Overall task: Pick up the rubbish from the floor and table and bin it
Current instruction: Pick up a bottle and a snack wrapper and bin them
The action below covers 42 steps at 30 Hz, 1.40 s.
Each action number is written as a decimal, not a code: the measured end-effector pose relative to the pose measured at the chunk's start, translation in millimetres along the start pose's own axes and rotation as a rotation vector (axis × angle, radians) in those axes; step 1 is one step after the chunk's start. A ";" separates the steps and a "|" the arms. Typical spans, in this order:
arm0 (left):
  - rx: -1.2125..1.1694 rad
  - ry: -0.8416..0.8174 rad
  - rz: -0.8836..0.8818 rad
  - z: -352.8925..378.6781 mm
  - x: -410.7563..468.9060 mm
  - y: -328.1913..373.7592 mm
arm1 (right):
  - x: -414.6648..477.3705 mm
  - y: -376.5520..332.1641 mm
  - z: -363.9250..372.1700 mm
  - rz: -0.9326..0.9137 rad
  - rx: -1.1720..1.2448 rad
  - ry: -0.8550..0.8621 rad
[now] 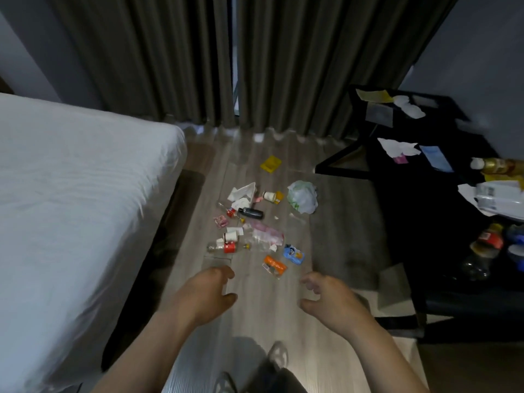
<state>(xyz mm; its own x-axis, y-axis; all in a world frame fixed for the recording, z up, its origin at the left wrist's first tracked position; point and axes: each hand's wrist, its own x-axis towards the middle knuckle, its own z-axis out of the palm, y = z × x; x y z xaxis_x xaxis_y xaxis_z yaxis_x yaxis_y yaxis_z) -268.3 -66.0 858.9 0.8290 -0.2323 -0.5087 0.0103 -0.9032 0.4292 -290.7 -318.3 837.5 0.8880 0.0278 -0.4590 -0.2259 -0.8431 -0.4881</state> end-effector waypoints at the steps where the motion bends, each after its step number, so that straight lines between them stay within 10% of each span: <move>1: -0.001 -0.003 -0.004 -4.2 10.8 -1.0 | 11.7 0.6 -2.5 0.008 0.010 -0.002; 23: 0.018 -0.080 -0.092 -43.1 313.1 31.3 | 316.1 69.2 -84.1 0.046 0.005 -0.099; 42: 0.083 -0.321 0.004 186.5 594.2 -113.6 | 540.4 247.4 173.8 0.315 -0.070 -0.089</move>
<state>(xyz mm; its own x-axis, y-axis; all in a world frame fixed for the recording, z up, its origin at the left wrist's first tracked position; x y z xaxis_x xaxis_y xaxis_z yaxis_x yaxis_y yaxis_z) 118.8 -168.8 368.7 0.6103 -0.3257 -0.7221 -0.0491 -0.9254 0.3759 63.7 -418.6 339.7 0.7399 -0.1957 -0.6437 -0.4525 -0.8527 -0.2609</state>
